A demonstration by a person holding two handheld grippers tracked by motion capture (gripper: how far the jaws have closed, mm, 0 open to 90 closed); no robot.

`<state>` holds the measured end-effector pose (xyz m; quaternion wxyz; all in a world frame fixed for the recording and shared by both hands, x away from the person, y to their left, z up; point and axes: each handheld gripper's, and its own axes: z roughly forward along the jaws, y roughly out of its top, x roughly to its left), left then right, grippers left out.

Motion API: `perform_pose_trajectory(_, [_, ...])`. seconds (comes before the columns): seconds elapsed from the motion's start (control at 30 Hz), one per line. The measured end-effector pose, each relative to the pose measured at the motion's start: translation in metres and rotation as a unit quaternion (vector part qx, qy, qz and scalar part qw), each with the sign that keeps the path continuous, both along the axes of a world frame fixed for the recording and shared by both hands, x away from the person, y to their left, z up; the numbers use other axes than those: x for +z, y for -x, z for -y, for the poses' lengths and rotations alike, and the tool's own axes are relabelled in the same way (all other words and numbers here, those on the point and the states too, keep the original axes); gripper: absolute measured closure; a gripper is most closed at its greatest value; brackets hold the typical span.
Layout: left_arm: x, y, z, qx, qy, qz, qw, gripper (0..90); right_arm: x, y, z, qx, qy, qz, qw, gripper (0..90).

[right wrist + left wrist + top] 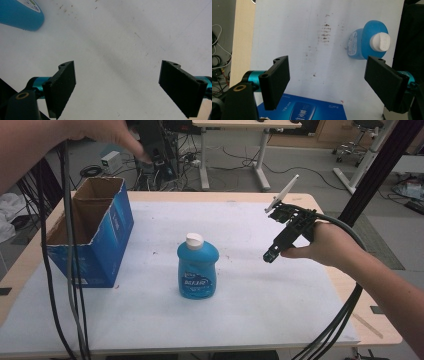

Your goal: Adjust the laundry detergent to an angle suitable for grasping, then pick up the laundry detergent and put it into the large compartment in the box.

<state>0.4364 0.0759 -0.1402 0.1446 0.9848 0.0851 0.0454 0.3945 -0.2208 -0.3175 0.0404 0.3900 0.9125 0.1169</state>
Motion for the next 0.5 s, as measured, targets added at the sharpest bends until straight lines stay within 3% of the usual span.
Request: perform_pose_trajectory(0.5, [0.0003,0.0044,0.0023,-0.019,0.000,-0.010,0.9998,20.6,0.0012,-0.0019,0.0024,0.002,-0.006,-0.001,1.0000,13.5])
